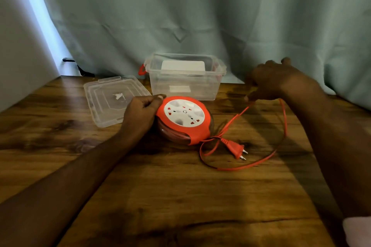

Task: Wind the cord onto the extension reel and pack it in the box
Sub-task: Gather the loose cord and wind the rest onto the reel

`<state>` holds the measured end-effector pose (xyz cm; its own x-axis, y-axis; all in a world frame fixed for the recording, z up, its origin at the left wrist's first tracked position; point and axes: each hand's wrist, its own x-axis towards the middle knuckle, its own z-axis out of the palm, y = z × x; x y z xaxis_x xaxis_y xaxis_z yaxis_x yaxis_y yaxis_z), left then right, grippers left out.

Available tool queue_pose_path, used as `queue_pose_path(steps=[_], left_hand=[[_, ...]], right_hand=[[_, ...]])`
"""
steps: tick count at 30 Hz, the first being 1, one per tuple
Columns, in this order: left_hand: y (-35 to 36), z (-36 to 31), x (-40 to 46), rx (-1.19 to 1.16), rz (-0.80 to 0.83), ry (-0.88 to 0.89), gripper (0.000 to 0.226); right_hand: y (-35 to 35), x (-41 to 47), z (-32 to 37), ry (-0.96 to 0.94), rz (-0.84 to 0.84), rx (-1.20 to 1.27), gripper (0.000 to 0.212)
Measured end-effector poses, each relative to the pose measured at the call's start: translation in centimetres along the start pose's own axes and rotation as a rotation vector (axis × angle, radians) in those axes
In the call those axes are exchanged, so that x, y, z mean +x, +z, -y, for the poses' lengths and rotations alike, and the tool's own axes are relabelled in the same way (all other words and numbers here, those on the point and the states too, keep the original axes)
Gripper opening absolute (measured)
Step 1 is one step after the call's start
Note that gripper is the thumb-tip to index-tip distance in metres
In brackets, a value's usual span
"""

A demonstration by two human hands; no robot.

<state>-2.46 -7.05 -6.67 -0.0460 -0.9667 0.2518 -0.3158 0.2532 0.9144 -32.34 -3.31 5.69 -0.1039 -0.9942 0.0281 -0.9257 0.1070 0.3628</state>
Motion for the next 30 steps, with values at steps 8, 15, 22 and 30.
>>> queue_pose_path(steps=[8, 15, 22, 30], left_hand=[[0.1, 0.3, 0.4, -0.003, 0.011, -0.004, 0.035], [0.0, 0.7, 0.4, -0.031, 0.014, 0.013, 0.034], [0.1, 1.0, 0.7, -0.026, 0.031, 0.008, 0.032], [0.2, 0.9, 0.4, -0.088, 0.015, 0.028, 0.031]], right_hand=[[-2.8, -3.8, 6.0, -0.477, 0.614, 0.474, 0.035], [-0.7, -3.1, 8.3, -0.335, 0.698, 0.333, 0.05], [-2.0, -3.0, 5.7, -0.255, 0.318, 0.334, 0.026], [0.0, -1.4, 6.5, -0.296, 0.086, 0.28, 0.025]])
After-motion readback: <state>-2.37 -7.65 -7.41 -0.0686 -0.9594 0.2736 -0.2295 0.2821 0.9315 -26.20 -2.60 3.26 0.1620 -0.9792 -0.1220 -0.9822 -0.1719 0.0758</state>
